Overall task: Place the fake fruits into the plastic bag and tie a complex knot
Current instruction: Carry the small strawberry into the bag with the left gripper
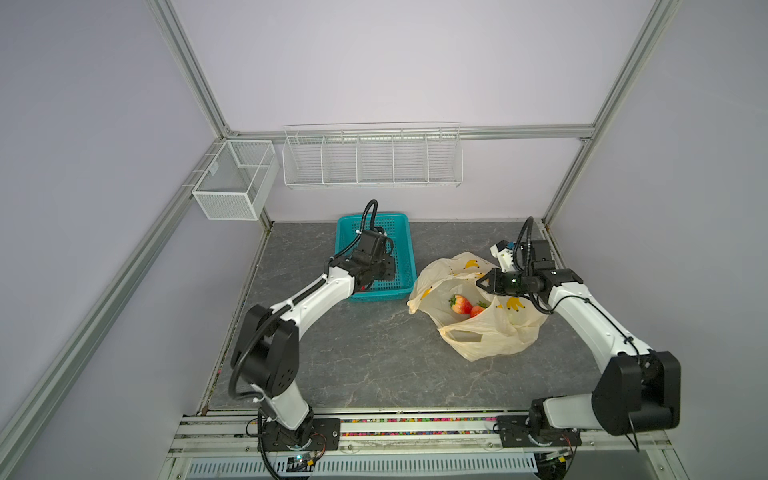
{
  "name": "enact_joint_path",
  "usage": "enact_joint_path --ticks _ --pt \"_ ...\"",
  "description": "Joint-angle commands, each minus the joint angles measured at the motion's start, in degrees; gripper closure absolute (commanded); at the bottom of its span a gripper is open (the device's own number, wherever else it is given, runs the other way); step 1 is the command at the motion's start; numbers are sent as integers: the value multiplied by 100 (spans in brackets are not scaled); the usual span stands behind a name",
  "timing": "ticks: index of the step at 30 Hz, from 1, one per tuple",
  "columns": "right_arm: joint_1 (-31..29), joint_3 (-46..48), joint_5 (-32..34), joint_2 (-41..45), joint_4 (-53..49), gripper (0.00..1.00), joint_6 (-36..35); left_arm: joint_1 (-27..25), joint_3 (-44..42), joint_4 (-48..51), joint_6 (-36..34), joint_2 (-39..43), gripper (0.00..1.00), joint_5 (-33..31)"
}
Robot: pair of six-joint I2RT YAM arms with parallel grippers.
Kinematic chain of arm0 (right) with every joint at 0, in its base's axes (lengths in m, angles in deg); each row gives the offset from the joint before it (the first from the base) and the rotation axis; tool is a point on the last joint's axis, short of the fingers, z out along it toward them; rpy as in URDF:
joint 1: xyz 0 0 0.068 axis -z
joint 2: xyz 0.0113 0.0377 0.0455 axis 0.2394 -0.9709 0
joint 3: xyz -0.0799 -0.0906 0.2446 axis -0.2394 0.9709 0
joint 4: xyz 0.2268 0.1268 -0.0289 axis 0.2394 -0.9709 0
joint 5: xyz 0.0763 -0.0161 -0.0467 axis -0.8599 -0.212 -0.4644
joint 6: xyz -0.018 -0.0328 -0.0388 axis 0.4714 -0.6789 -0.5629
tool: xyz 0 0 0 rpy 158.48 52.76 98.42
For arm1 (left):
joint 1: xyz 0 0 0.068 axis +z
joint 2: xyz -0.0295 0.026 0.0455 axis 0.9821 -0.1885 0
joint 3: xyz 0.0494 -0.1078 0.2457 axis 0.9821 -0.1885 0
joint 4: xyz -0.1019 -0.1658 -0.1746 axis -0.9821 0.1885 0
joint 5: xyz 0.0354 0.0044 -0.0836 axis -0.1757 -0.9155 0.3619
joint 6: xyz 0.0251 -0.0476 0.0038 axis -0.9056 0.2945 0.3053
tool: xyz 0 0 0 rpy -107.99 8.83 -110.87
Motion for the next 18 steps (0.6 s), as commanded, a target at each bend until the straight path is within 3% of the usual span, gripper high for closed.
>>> enact_joint_path --ticks 1,5,8,12,15,18 --pt "29 83 51 -63 18 93 -116 -452 -466 -534 -102 907 62 -102" --pt "28 81 61 -59 21 93 -116 -1223 -951 -992 -400 1799 62 -29" --pt "29 81 61 -65 7 93 -116 -1917 -882 -1028 -751 1843 62 56" --pt "22 80 70 -47 -11 93 -116 -2640 -556 -896 -1290 1333 61 261" --pt "28 81 61 -24 -19 93 -116 -2717 -194 -650 -1435 745 61 716" --pt "28 81 62 6 -37 93 -131 -2686 55 -525 -1252 191 62 59"
